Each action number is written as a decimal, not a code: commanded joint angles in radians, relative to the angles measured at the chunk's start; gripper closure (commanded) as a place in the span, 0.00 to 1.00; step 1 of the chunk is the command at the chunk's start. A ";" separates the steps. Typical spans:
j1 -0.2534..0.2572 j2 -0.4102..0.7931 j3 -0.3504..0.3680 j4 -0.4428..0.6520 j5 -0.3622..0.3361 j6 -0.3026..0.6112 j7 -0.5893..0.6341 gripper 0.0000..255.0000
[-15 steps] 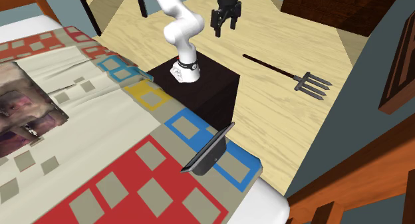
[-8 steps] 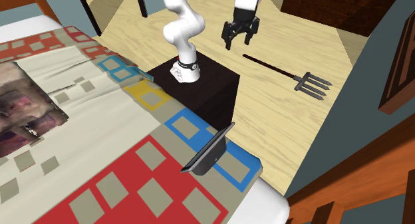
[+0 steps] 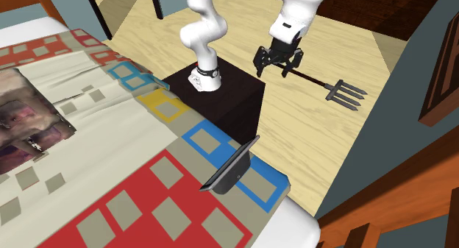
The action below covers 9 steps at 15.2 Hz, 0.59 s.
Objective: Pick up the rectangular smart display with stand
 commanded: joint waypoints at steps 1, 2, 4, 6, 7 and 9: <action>-0.014 0.082 -0.006 0.067 -0.011 -0.008 0.070 0.00; -0.021 0.124 -0.011 0.106 -0.016 -0.017 0.100 0.00; -0.034 0.206 -0.025 0.188 -0.023 -0.038 0.157 0.00; -0.047 0.288 -0.042 0.272 -0.028 -0.063 0.210 0.00; -0.054 0.328 -0.052 0.316 -0.028 -0.077 0.235 0.00; -0.068 0.408 -0.072 0.407 -0.028 -0.109 0.283 0.00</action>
